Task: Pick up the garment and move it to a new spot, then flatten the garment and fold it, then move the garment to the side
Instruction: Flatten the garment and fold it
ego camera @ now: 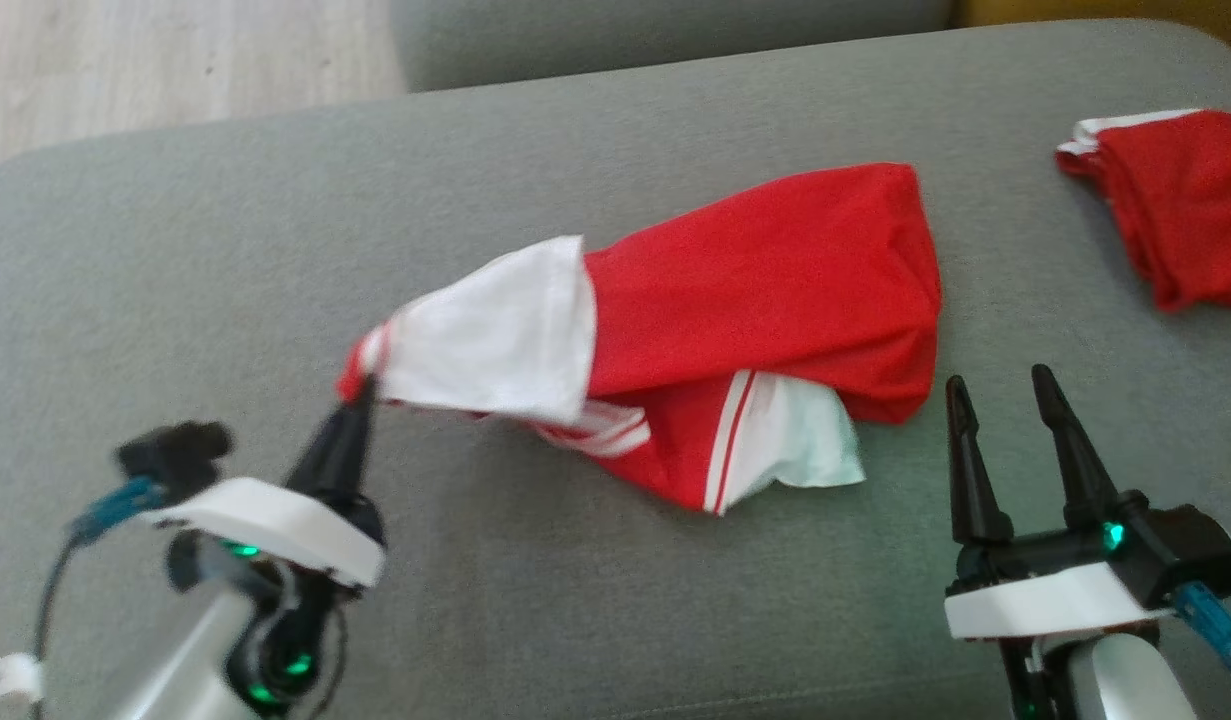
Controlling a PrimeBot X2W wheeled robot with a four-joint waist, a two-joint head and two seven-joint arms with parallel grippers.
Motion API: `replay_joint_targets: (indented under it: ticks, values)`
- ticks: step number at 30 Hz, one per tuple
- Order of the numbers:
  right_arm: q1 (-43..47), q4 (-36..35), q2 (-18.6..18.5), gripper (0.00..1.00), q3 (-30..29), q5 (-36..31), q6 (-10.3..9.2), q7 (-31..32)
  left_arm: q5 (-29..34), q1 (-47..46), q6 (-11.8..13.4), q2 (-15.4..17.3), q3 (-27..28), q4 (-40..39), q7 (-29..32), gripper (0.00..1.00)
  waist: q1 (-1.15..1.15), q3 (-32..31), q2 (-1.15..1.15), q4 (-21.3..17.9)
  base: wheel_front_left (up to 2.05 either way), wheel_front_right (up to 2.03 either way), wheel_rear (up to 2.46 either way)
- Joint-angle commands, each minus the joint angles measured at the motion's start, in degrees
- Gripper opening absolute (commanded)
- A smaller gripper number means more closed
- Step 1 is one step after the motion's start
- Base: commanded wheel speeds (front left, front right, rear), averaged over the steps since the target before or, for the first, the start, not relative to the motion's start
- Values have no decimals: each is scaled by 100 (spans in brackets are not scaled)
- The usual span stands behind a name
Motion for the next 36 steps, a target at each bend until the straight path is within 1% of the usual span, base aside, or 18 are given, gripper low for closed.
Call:
replay_joint_targets:
  ticks: [1, 3, 5, 7, 10, 11, 12, 15, 17, 20, 22, 24, 25, 27, 29, 31, 33, 36]
  values:
    - [-166, -220, -29, 100, 82, -40, 39, -22, 128, -248, 52, 182, 440, -235, -73, 0, 0, 71, 0, 118, 0, 0, 0]
    - [-155, -227, -29, 100, 59, -73, 39, -22, 474, -149, 49, 108, 886, -349, -75, 0, 0, 99, 0, 216, 0, 0, 0]
    - [-149, -218, -29, 100, 59, -114, 39, -22, 785, -100, -24, -59, 1291, -443, -76, 0, 0, 107, 0, 291, 0, 0, 0]
    - [-157, -198, -29, 100, 76, -136, 39, -22, 1125, -93, -125, -161, 1455, -385, -77, 0, 0, 96, 0, 342, 0, 0, 0]
    - [-180, -176, -29, 100, 133, -153, 39, -22, 1417, -107, -120, -317, 1538, -75, -77, 0, 0, 69, 0, 367, 0, 0, 0]
    - [-186, -169, -29, 100, 155, -156, 39, -22, 1457, -106, -97, -348, 1510, 88, -77, 40, 0, 55, 0, 363, 0, 0, 0]
    - [-190, -158, -29, 100, 174, -157, 39, -22, 1563, -128, -51, -347, 1491, 212, -78, 100, 0, 42, 0, 356, 0, 0, 0]
    - [-194, -143, -29, 100, 203, -156, 39, -22, 2139, -142, 151, -365, 1560, 251, -78, 100, 0, 17, 0, 338, 0, 0, 0]
    - [-166, -154, -29, 100, 188, -153, 39, -22, 2698, -47, 328, -403, 1586, 30, -78, 100, 0, 2, 0, 329, 0, 0, 0]
    - [-104, -164, -29, 100, 138, -147, 39, -22, 3583, 198, 416, -466, 1380, -500, -78, 100, 0, -12, 0, 333, 0, 0, 0]
    - [-70, -162, -29, 100, 105, -142, 39, -22, 4015, 381, 297, -562, 1090, -823, -78, 100, 0, -21, 0, 357, 0, 0, 0]
    - [-59, -152, -29, 100, 102, -137, 39, -22, 4362, 518, 73, -631, 697, -959, -78, 100, 0, -23, 0, 362, 0, 0, 0]
    - [-59, -152, -29, 100, 102, -137, 39, -22, 4362, 518, 73, -631, 697, -959, -78, 100, 0, -23, 0, 362, 0, 0, 0]
    - [-71, -139, -29, 100, 117, -130, 39, -22, 4549, 576, -196, -793, 307, -990, -78, 100, 0, -15, 0, 351, 0, 0, 0]
    - [-103, -130, -29, 100, 140, -126, 39, -22, 4788, 536, -399, -932, -86, -829, -78, 100, 0, 9, 0, 317, 0, 0, 0]
    - [-134, -128, -29, 100, 161, -131, 39, -22, 4962, 407, -582, -1142, -471, -596, -78, 100, 0, 43, 0, 267, 0, 0, 0]
    - [-152, -134, -29, 100, 171, -138, 39, -22, 5113, 219, -713, -1340, -823, -255, -78, 100, 0, 79, 0, 207, 0, 0, 0]
    - [-174, -135, -29, 100, 189, -165, 39, -22, 5254, -142, -832, -1601, -1284, 357, -78, 100, 0, 155, 0, 98, 0, 0, 0]
